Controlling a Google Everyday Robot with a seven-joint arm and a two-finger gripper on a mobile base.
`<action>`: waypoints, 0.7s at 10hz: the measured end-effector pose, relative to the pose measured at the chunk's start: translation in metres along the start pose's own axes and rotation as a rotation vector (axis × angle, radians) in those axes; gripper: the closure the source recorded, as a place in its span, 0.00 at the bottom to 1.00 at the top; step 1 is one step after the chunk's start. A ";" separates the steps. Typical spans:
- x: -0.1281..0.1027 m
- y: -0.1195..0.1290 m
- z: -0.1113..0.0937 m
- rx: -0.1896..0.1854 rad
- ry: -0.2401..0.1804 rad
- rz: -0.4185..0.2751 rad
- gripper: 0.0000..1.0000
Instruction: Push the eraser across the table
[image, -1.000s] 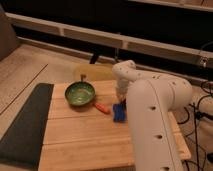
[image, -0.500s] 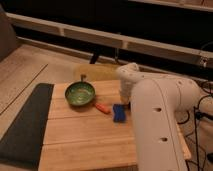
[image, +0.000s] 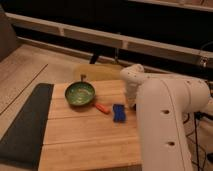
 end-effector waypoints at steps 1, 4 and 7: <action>0.000 0.000 0.001 0.001 0.001 0.000 0.96; 0.000 0.001 0.001 0.001 0.001 -0.002 0.96; 0.000 0.001 0.000 0.001 0.000 -0.002 0.96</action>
